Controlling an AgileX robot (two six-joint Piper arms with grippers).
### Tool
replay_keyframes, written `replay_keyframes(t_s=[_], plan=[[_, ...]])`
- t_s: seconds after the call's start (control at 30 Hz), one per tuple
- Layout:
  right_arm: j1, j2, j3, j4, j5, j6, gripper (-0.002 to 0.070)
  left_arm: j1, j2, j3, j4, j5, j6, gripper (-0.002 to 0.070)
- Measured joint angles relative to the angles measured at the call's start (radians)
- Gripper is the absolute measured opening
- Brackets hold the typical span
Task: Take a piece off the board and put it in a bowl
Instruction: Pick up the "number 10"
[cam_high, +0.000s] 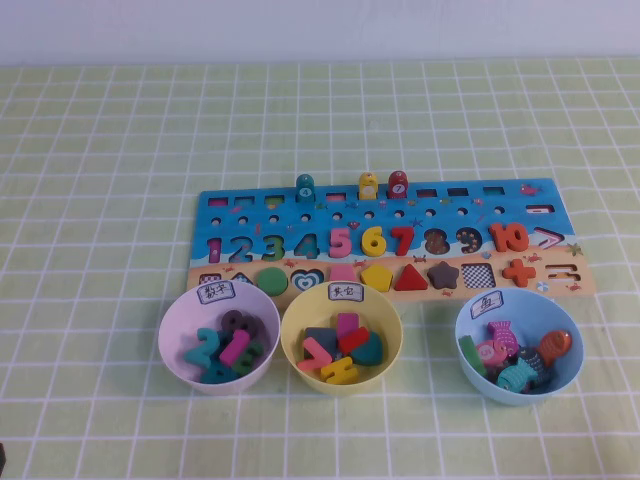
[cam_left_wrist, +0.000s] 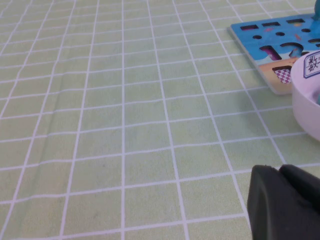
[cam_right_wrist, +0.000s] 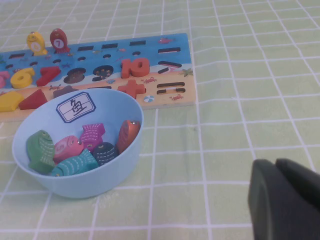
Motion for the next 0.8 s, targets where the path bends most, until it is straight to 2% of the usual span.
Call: replay_keyframes(t_s=[0.3,0.4,0.5,0.6,0.8], plan=[[0.0,0.0,0.0,0.103,0.0,0.0,-0.0019,0.0,0.0,0.0,0.0,0.0,0.0,-0.0003],[0.0,0.0,0.0,0.246,0.0,0.0,-0.0019,0.0,0.0,0.0,0.0,0.0,0.0,-0.0003],[0.0,0.0,0.0,0.54,-0.008,0.0,-0.0019,0.0,0.0,0.0,0.0,0.0,0.0,-0.0003],[0.0,0.0,0.0,0.745,-0.022,0.0,-0.0019,0.0,0.0,0.0,-0.002,0.0,0.0,-0.0003],[0.0,0.0,0.0,0.877,-0.073,0.0,-0.0019,0.0,0.0,0.0,-0.002,0.0,0.0,-0.0003]])
